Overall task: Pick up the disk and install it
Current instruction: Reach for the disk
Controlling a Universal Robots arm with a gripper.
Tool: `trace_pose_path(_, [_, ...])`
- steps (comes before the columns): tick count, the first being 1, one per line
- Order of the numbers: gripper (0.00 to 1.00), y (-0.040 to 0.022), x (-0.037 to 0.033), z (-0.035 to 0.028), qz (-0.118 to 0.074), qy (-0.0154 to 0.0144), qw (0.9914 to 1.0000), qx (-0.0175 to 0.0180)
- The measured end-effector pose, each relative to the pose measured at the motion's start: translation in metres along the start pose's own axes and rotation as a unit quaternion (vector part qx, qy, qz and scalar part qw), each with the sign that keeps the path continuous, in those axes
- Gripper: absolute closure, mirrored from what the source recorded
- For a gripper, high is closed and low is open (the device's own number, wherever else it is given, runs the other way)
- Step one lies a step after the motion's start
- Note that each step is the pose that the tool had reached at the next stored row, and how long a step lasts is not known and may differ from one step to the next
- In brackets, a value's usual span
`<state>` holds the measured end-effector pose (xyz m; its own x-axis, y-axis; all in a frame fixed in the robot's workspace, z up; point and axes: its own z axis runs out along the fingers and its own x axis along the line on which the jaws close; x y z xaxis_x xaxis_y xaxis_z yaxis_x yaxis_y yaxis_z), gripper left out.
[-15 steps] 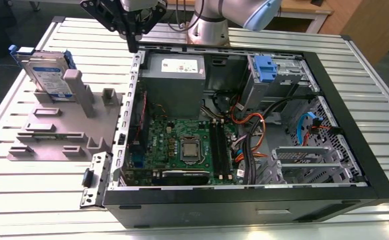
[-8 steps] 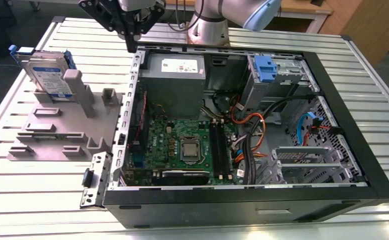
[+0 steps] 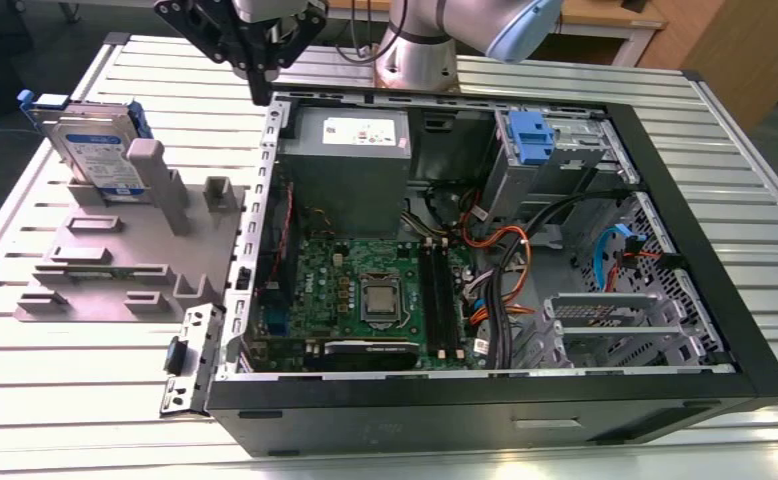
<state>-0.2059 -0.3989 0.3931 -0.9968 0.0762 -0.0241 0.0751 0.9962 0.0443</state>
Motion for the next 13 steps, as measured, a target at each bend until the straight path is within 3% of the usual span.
trace_pose_path(13, [0.89, -0.0003, 0.0036, -0.0001, 0.0, 0.0001, 1.0, 0.0])
